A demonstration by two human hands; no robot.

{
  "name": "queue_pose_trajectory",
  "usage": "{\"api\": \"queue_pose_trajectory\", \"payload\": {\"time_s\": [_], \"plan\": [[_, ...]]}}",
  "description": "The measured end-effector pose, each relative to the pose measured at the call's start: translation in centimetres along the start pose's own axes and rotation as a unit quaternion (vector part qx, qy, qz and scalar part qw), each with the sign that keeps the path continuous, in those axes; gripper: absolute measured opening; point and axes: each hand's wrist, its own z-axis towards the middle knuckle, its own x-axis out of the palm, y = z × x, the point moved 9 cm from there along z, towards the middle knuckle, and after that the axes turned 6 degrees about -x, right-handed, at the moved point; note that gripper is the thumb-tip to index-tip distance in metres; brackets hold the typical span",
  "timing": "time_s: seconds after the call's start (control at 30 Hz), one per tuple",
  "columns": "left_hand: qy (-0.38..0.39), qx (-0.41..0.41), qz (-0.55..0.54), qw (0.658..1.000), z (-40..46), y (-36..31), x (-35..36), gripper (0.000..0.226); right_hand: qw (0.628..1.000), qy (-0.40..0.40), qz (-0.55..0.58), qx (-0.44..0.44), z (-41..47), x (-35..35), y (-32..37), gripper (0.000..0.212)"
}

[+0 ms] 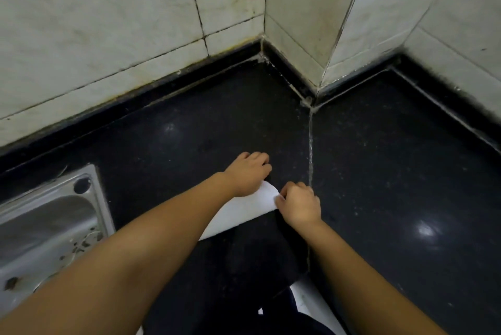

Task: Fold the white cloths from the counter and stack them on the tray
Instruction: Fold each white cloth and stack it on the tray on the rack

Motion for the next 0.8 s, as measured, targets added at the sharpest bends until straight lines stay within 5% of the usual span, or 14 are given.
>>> {"api": "queue_pose_trajectory", "payload": {"time_s": [0.17, 0.27, 0.4, 0.53, 0.67, 0.8], "plan": [[0.005, -0.129, -0.306, 0.943, -4.1, 4.7, -2.4, 0.009, 0.969, 0.015, 0.247, 0.001, 0.0, -1.7, 2.1, 0.004], [-0.098, -0.150, -0.383, 0.906, -6.4, 8.0, -6.5, 0.035, 0.937, -0.017, 0.347, -0.024, 0.8, -4.4, 4.8, 0.008], [-0.244, -0.186, -0.415, 0.857, -10.3, 12.0, -13.1, 0.013, 0.896, -0.055, 0.425, -0.114, 1.3, -10.6, 10.1, 0.025], [-0.345, -0.145, -0.522, 0.767, -14.4, 13.0, -17.0, 0.011, 0.867, -0.124, 0.417, -0.242, -1.4, -16.9, 13.7, 0.009], [-0.286, -0.109, -0.574, 0.759, -15.9, 11.1, -13.9, 0.014, 0.876, -0.127, 0.356, -0.299, -4.2, -16.1, 13.5, 0.008], [-0.141, -0.144, -0.574, 0.794, -15.4, 8.1, -4.1, 0.019, 0.931, 0.003, 0.257, -0.259, -4.5, -7.4, 8.8, 0.016]]}}
